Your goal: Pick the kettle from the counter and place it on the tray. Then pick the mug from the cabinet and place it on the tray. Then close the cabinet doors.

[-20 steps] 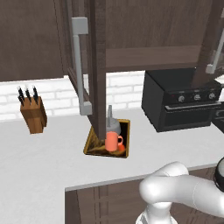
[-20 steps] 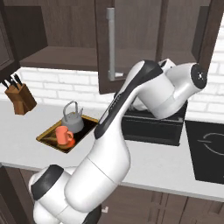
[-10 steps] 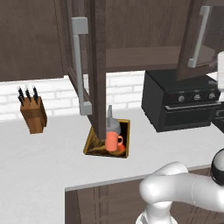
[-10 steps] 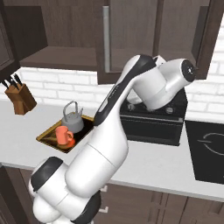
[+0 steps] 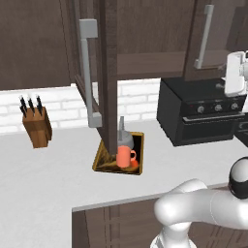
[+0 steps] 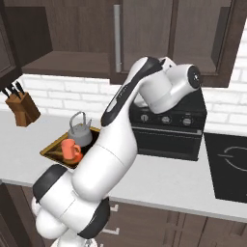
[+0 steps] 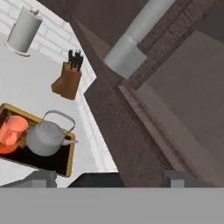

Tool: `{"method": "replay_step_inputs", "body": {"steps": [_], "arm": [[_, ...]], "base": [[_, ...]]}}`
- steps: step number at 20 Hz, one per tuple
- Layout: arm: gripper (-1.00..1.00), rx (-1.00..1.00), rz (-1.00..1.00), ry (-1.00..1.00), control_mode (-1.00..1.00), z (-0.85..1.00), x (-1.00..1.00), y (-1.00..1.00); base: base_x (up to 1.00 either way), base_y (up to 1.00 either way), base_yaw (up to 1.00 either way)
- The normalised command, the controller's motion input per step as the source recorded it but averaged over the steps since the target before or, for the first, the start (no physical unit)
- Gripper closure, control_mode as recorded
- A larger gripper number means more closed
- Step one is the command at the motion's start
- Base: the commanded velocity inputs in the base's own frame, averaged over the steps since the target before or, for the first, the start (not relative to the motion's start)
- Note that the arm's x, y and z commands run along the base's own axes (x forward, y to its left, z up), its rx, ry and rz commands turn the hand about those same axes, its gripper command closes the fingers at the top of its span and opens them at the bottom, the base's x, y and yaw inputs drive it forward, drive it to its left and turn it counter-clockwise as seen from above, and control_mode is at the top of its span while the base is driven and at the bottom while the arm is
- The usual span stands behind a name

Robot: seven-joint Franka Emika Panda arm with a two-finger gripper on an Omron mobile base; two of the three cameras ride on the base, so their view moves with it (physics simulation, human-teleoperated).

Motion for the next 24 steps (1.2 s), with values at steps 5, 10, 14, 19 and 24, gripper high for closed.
{"method": "replay_step_inputs", "body": {"steps": [5, 10, 14, 19, 24], "arm": [[-1.0, 0.0, 0.0, -0.13, -1.0, 0.0, 0.78, 0.39], [-1.0, 0.0, -0.03, -0.09, -1.0, 0.0, 0.82, 0.38], [-1.0, 0.0, -0.06, -0.04, -1.0, 0.0, 0.69, 0.29], [-1.0, -0.04, -0.03, 0.0, -1.0, 0.11, 0.1, 0.25], [-1.0, -0.01, 0.0, -0.04, -1.0, 0.04, -0.69, 0.01]], "base": [[0.0, 0.0, 0.0], [0.0, 0.0, 0.0], [0.0, 0.0, 0.0], [0.0, 0.0, 0.0], [0.0, 0.0, 0.0]]}}
